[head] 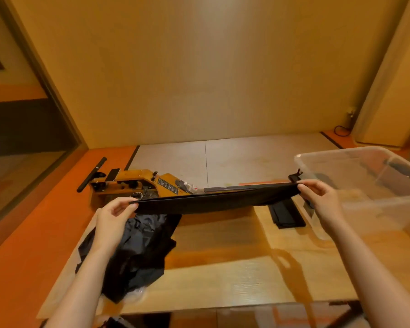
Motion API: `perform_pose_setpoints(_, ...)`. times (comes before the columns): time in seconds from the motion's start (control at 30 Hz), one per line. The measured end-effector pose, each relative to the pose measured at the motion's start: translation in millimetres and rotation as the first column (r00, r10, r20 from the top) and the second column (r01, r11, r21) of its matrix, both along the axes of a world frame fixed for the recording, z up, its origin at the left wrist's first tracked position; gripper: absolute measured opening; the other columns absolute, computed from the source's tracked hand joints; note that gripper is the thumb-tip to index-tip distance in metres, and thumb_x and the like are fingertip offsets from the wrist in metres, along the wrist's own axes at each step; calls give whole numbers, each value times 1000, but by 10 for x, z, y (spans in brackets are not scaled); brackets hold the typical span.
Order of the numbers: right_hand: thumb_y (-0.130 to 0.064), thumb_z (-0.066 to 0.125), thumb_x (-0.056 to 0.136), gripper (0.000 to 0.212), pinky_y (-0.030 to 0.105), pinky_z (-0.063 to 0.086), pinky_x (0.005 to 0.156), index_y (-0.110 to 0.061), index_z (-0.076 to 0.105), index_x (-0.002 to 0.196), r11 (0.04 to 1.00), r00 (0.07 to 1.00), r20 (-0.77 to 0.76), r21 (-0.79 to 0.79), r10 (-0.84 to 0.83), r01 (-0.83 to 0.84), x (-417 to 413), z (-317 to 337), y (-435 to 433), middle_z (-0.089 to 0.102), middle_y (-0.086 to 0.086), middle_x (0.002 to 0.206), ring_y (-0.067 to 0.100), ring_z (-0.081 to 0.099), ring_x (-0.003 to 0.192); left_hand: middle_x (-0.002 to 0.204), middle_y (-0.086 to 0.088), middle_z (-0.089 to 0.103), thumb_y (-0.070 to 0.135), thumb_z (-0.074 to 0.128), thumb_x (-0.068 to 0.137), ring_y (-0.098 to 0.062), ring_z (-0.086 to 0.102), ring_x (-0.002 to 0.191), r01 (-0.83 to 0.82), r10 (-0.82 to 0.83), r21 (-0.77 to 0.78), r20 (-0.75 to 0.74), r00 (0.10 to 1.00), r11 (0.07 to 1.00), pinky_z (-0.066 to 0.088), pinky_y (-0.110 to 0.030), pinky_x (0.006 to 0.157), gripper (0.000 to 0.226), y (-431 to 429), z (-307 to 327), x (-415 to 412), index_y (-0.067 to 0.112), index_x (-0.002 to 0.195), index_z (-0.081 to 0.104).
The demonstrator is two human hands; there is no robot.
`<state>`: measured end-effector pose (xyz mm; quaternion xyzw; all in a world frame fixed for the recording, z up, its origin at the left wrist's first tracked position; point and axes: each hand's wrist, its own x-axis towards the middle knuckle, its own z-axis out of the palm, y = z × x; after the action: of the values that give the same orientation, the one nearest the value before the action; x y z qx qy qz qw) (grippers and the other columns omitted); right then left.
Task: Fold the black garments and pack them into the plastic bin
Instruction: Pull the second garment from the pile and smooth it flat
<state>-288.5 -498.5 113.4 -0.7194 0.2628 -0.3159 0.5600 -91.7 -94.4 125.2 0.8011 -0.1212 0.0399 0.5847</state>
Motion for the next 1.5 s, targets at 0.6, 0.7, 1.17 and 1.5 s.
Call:
perform_pose_setpoints(0.6, -14, 54, 95, 11, 37, 50, 87, -9, 64, 96, 992, 982, -186, 124, 20, 4, -1732, -925, 754, 65, 13, 98, 25, 61, 96, 95, -6, 69, 4, 59, 91, -15, 64, 92, 96, -78, 58, -252, 965, 994, 47, -19, 74, 12, 777, -957, -1645, 10, 97, 67)
perform_pose_setpoints(0.7, -16, 54, 95, 10, 48, 50, 90, -12, 63, 95, 989, 978, -205, 145, 36, -6, -1853, -941, 792, 65, 14, 100, 28, 62, 98, 94, -6, 68, 5, 59, 92, -15, 64, 92, 131, -106, 78, -260, 960, 988, 47, -18, 72, 11, 824, -962, -1693, 10, 98, 66)
perform_pose_setpoints(1.17, -19, 51, 96, 13, 39, 52, 75, -10, 60, 101, 990, 964, -264, 142, 21, 17, -1711, -904, 798, 68, 12, 91, 25, 65, 86, 89, -7, 67, 12, 57, 94, -18, 64, 82, 195, -160, 74, -333, 929, 978, 50, -25, 61, 9, 713, -914, -1426, 13, 99, 65)
perform_pose_setpoints(1.5, -11, 55, 95, 8, 30, 50, 70, -11, 63, 96, 991, 960, -275, 103, -49, 80, -899, -957, 317, 66, 9, 82, 19, 63, 80, 96, -3, 70, 8, 59, 93, -12, 66, 90, 151, -111, 114, -298, 948, 982, 52, -22, 72, 12, 55, -984, -464, 13, 101, 67)
